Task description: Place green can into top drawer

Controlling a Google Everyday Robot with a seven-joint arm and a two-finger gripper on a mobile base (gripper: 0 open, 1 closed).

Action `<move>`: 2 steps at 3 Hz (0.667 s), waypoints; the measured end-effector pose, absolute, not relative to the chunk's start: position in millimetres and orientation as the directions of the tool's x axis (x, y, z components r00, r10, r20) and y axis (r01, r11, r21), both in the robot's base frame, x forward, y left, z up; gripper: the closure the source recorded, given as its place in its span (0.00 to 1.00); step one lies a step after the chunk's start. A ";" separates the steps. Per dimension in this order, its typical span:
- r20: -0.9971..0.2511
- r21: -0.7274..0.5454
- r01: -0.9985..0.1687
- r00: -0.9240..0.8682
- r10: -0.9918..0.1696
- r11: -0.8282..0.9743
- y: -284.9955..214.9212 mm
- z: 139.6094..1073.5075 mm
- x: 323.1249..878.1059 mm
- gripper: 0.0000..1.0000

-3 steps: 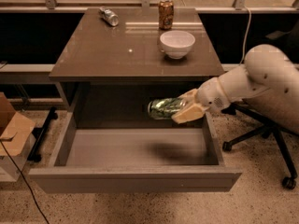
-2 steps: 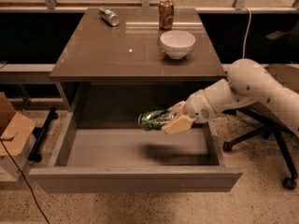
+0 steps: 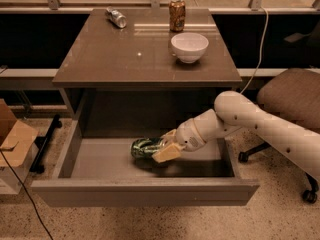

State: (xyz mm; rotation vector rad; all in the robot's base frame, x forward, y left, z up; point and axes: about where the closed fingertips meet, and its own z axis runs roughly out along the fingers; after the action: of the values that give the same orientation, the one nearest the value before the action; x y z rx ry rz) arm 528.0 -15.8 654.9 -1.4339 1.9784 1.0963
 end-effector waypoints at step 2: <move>-0.769 0.319 -0.942 -0.319 -0.554 0.100 32.5 648.5 531.8 0.53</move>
Offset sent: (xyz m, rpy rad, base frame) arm 0.0081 0.0671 0.0058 0.0430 -0.0601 0.0442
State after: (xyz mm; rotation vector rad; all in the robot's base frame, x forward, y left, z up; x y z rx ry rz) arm 531.8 32.5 648.5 -1.4596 1.9239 1.1175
